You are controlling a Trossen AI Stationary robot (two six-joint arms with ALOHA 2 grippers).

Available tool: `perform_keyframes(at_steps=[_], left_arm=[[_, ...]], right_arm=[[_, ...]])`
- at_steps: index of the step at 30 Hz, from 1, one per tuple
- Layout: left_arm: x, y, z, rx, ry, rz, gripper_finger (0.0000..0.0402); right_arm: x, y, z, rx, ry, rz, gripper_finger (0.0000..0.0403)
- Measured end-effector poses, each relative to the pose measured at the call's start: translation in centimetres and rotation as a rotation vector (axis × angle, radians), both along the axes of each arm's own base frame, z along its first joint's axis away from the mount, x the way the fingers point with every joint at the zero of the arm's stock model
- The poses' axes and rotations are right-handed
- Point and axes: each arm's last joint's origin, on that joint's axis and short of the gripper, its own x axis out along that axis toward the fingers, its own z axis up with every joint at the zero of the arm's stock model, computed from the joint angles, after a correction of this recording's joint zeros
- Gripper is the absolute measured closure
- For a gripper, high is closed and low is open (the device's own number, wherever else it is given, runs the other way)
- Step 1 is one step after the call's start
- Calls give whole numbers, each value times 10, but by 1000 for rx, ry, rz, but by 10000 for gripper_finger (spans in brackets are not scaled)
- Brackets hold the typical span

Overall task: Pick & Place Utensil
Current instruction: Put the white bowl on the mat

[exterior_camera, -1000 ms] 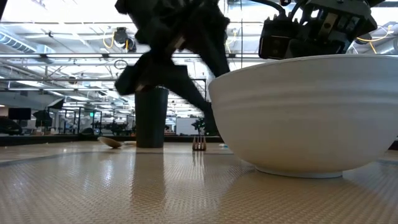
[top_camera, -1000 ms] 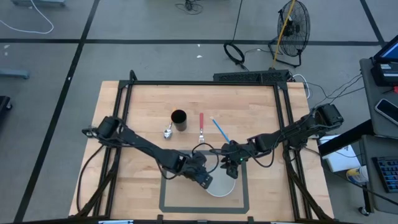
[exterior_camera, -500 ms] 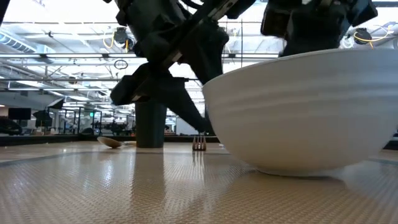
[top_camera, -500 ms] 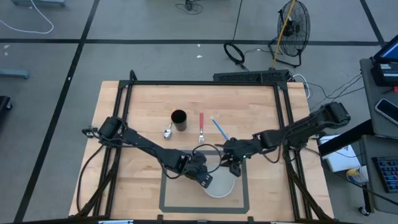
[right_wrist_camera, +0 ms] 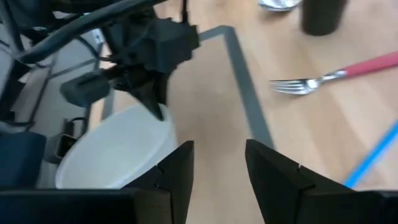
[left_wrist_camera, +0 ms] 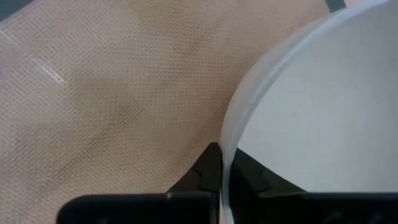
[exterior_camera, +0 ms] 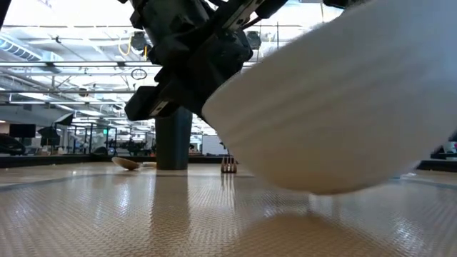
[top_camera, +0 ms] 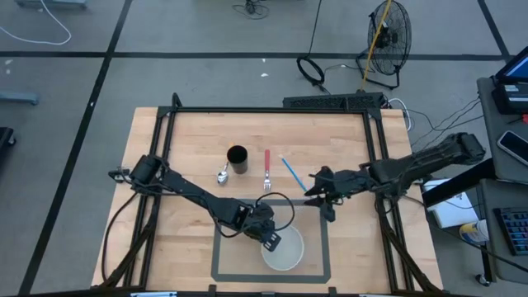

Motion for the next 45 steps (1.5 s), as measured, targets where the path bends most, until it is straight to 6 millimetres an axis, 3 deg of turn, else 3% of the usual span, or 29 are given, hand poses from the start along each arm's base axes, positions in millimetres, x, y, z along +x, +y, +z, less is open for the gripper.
perform_keyframes(at_steps=[9,22,28,45], left_arm=[[-6,2,4,-29,59,-25,392],[-46,13,43,0,254,-12,393],[-62,9,41,5,395,-49,394],[-63,12,41,92,382,-51,395]], right_arm=[[-16,-6,1,-58,59,-57,265],[-18,-7,-1,-73,89,-61,269],[-18,-8,-1,-82,83,-81,270],[-17,-8,-1,-72,82,-89,271]])
